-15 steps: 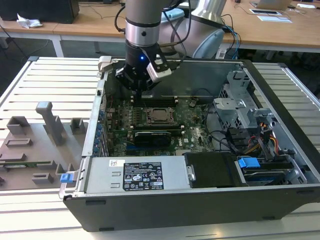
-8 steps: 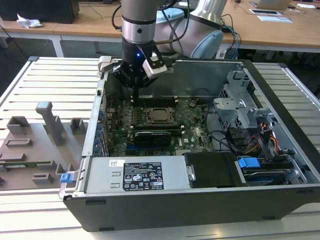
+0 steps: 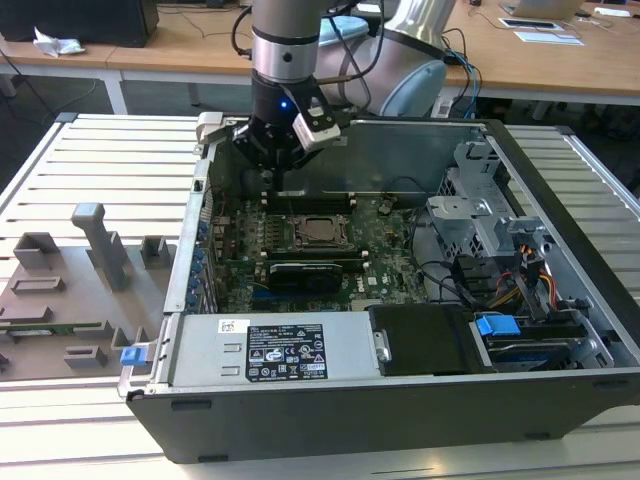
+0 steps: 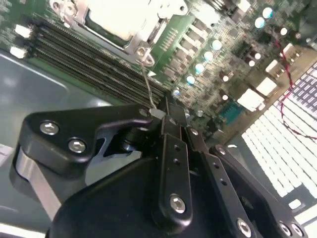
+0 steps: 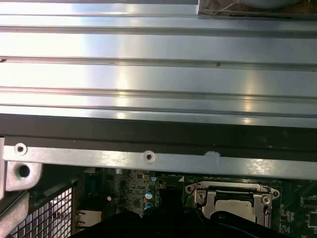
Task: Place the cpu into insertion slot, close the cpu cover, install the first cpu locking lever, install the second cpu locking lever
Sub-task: 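Install the first cpu locking lever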
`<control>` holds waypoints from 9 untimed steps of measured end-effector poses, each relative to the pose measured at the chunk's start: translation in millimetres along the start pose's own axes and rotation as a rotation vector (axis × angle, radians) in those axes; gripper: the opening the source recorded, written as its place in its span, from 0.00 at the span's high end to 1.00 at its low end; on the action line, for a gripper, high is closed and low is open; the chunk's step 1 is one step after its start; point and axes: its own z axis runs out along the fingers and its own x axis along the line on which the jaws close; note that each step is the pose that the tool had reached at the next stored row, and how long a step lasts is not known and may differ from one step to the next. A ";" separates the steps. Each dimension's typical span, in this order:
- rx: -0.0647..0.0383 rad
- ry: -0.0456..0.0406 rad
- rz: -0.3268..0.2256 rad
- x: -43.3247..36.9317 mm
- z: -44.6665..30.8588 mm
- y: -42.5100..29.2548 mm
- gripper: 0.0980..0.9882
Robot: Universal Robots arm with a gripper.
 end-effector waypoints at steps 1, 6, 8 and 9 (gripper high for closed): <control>0.000 0.0001 0.000 -3.8 -0.2 -0.1 0.99; 0.000 0.0012 0.000 -17.5 -0.8 -0.6 0.99; 0.000 0.0015 0.000 -22.3 -1.0 -0.8 0.99; 0.000 0.0018 0.000 -25.3 -1.2 -0.9 0.99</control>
